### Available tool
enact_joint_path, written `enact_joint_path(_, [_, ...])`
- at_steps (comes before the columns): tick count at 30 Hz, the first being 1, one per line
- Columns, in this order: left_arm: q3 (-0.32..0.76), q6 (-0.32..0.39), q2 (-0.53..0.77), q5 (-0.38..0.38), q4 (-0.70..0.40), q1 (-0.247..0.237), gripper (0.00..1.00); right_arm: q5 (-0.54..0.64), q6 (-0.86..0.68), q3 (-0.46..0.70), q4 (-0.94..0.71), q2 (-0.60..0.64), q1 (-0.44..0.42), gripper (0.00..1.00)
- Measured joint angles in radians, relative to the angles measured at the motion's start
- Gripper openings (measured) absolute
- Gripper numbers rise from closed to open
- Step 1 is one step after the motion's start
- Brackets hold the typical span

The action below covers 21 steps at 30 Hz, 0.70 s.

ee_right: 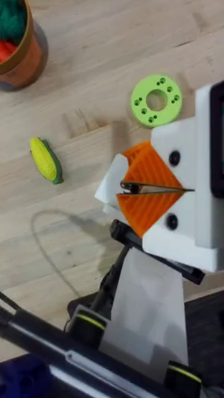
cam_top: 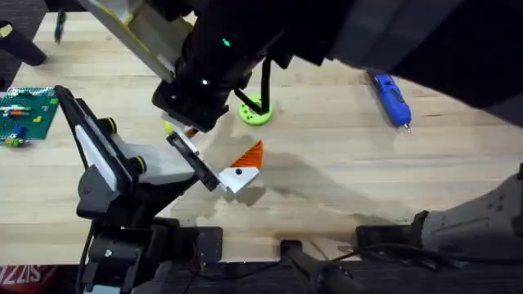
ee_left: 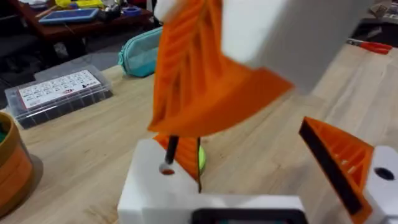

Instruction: Pick up the gripper from the table and insert it into the empty holder that is missing its gripper. Then pick up a screw, insert it into the mounting hole, and use the screwdriver to tighten it. Finally, clean up the table by picking up the vegetable and placing it into the bucket.

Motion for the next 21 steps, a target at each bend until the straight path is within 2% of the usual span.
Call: enact_joint_path(21, [0.000, 0.000, 0.000, 0.000, 0.000, 0.000, 0.995, 0.001, 0.000, 0.001, 0.000, 0.048, 0.000, 0.004])
